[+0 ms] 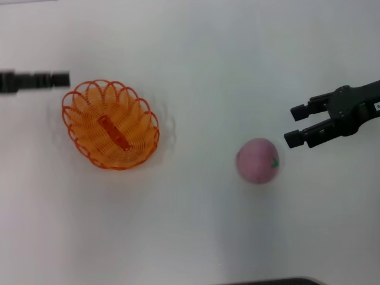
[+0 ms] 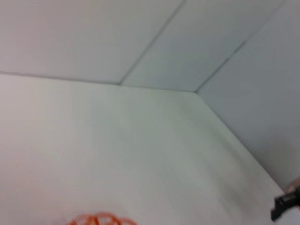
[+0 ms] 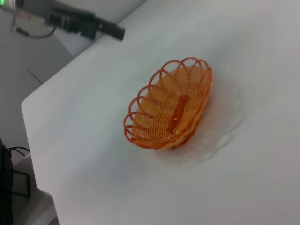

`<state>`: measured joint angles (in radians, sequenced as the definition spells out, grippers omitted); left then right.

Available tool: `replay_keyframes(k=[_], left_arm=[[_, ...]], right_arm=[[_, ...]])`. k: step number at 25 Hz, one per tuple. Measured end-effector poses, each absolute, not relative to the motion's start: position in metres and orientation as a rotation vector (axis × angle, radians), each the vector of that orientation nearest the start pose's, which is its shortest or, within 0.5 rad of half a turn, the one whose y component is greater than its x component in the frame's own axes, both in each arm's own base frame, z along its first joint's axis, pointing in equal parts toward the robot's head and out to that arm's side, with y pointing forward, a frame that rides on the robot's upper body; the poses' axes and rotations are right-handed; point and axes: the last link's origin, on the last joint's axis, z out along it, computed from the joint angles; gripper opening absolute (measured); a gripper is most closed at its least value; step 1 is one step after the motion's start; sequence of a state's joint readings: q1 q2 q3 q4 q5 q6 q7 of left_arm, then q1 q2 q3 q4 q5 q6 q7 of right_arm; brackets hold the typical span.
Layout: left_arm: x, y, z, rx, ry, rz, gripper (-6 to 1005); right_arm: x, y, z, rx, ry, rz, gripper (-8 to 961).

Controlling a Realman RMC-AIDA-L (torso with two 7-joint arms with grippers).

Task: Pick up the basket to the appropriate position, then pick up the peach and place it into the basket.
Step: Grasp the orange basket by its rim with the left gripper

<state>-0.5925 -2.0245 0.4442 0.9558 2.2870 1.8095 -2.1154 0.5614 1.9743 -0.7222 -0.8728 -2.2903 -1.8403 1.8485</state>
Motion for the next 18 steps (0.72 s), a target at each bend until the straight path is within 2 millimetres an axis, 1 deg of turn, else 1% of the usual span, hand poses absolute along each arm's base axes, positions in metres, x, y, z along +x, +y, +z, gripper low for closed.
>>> replay_keyframes(k=[2,6,8,10,11,12,18], left_arm=[[-0.249,0.35,0.085,-2.546,-1.362,-0.544,822],[-0.216,0.373,0.085,-2.56,-1.293,-0.454,815],[-0.201,0.384,0.083,-2.546,-1.243,-0.395,814],[-0.191,0.394,0.078,-2.526,-1.193,-0.287,813],[-0.189,0.397,0.075,-2.522,-1.175,-0.235,812],[-0.186,0.403,0.071,-2.509,-1.145,-0.148,812],[-0.182,0.419,0.053,-2.453,-1.044,0.236,809]], right_arm=[[0.267,0.318,0.056,-2.926,1.045,0.246,953],[0.267,0.319,0.055,-2.926,1.043,0.248,953],[0.266,0.319,0.055,-2.927,1.043,0.248,953],[0.266,0.319,0.054,-2.927,1.043,0.249,953],[0.266,0.319,0.054,-2.927,1.043,0.249,953],[0.266,0.319,0.054,-2.926,1.043,0.249,953],[0.267,0.319,0.054,-2.923,1.044,0.248,953]])
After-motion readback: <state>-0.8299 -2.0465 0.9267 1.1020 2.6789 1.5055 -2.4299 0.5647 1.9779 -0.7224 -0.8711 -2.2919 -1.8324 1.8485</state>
